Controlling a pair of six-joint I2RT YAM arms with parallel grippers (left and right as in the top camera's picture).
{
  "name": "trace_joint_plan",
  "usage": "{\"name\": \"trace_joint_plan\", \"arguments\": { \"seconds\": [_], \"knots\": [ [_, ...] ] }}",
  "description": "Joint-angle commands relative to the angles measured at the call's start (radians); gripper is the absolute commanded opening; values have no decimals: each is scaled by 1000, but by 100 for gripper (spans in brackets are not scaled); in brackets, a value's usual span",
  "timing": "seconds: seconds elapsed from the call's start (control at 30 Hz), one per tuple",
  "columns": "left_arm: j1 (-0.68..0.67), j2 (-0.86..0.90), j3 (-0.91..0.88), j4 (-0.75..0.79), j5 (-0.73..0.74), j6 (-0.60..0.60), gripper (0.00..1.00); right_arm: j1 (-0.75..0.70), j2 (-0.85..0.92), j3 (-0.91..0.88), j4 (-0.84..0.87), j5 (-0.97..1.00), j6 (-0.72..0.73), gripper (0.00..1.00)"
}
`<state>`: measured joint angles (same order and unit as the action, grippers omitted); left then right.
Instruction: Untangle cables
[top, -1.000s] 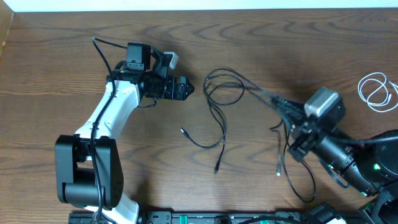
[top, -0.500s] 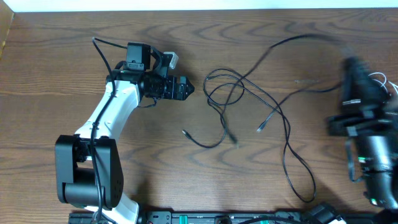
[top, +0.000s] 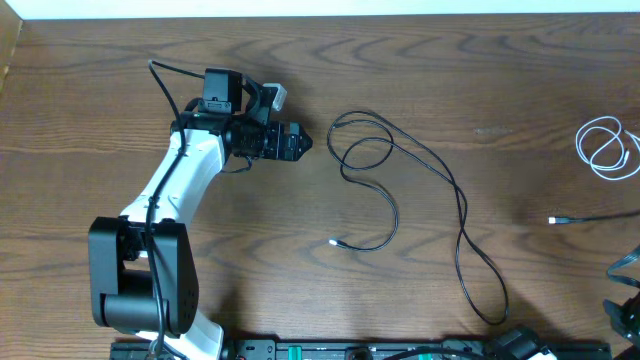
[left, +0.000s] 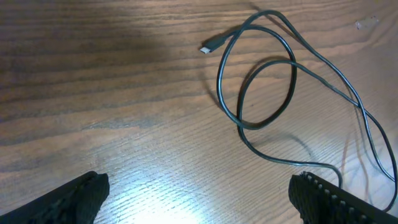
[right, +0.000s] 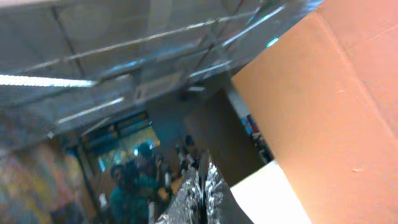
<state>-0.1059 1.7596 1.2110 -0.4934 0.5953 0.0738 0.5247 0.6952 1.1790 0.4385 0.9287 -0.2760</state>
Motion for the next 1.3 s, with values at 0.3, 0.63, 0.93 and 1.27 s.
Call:
{"name": "trace_joint_plan", "arguments": {
  "seconds": [0.3, 0.63, 0.93, 1.27],
  "knots": [
    [2, -20, -10, -2, -9, -9, 98, -3, 1, 6, -146, 31, -112, 1],
    [2, -20, -10, -2, -9, -9, 98, -85, 19, 6, -143, 28, -219, 1],
    [2, -20, -10, -2, -9, -8, 98, -270, 106, 6, -143, -53, -219, 1],
    [2, -20, -10, -2, -10, -8, 98, -526, 309, 6, -145, -70, -218, 1]
  ]
}}
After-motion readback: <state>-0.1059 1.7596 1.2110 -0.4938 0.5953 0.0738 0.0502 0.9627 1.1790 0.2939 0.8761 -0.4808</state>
